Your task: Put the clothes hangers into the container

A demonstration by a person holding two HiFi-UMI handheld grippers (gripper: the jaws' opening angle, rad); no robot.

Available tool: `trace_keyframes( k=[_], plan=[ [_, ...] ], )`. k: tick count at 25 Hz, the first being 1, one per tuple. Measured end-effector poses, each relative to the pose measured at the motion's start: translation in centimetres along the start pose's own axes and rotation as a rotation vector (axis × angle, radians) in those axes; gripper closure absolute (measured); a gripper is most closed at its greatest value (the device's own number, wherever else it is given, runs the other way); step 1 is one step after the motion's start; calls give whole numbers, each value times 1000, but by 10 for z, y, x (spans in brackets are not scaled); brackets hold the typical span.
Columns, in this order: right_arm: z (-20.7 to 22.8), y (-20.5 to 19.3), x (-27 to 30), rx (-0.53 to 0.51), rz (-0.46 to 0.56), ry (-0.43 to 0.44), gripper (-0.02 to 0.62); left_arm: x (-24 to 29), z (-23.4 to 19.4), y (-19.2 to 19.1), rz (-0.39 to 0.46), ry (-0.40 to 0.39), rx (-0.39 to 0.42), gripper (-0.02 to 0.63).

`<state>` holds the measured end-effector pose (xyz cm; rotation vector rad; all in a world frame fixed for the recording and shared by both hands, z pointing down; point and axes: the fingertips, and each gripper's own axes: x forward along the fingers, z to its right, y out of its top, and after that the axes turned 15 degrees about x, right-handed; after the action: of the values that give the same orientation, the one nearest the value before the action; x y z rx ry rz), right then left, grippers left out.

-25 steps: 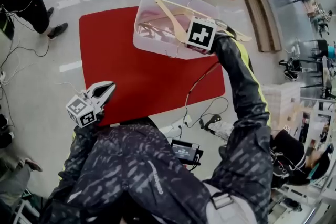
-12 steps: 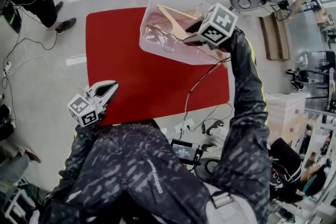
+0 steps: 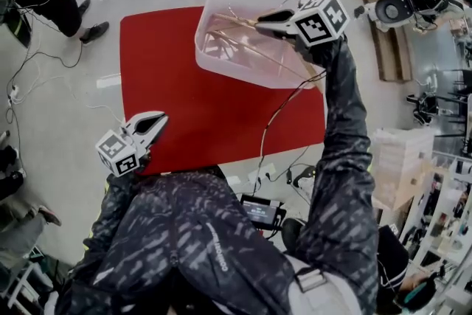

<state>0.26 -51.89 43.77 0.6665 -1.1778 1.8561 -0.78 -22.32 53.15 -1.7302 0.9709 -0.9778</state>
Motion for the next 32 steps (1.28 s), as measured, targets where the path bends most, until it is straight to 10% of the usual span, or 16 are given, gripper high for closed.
trace_keyframes(
  k=[18, 32],
  plan=[
    [0, -13, -43, -50, 290, -200, 555, 4, 4, -6, -36, -13, -1, 594],
    [-98, -79, -74, 47, 521, -361, 558, -21, 18, 15, -6, -145, 35, 594]
  ],
)
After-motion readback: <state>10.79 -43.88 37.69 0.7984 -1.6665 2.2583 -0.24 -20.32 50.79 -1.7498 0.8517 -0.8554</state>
